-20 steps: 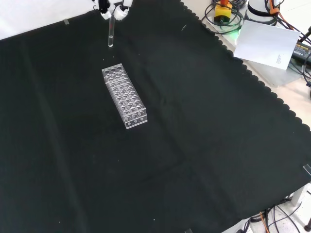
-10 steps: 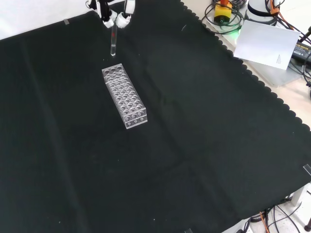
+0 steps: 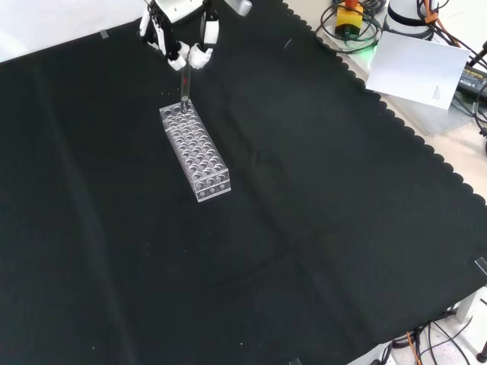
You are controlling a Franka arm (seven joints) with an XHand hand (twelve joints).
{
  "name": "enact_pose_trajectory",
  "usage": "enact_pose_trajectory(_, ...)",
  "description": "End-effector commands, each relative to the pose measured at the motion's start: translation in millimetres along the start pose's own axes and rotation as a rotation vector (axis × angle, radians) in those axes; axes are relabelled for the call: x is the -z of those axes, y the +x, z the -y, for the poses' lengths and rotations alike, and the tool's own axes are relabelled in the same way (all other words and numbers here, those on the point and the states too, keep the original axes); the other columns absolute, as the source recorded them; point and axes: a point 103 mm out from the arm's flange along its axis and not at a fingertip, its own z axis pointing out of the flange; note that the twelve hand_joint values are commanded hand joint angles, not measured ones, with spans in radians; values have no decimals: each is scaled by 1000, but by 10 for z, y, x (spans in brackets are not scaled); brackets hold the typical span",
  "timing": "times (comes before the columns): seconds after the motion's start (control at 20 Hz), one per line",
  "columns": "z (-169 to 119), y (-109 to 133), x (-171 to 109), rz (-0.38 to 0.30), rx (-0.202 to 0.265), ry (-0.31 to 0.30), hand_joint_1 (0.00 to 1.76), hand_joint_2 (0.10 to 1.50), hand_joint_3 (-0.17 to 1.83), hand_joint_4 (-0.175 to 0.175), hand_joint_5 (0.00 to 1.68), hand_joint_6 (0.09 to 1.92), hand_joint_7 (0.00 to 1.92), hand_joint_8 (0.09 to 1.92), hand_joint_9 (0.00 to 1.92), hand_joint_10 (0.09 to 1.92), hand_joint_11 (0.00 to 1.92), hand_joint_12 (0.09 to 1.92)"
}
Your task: Shake the test tube.
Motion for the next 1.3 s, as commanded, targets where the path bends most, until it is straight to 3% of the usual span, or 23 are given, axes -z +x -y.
enact_pose_trajectory(0.05, -65, 253, 15, -9, 60, -1, 1437, 570, 695, -175, 1383, 439, 1476, 579, 1510, 87, 751, 1196)
enact_pose_trajectory(0.25, -78, 157, 17, 3, 39, 2, 1437, 570, 695, -175, 1383, 439, 1476, 579, 1510, 87, 751, 1196)
enact_pose_trajectory(0.8, 10, -388, -52, 54, -62, 31, 1437, 570, 695, -175, 1383, 439, 1476, 578, 1510, 87, 751, 1195)
enact_pose_trajectory(1.05, 36, -441, -70, 47, -63, 36, 1437, 570, 695, -175, 1383, 439, 1476, 578, 1510, 87, 751, 1195)
enact_pose_trajectory(1.3, 45, -313, -111, 37, -43, 41, 1437, 570, 695, -175, 1383, 439, 1476, 578, 1511, 87, 752, 1195)
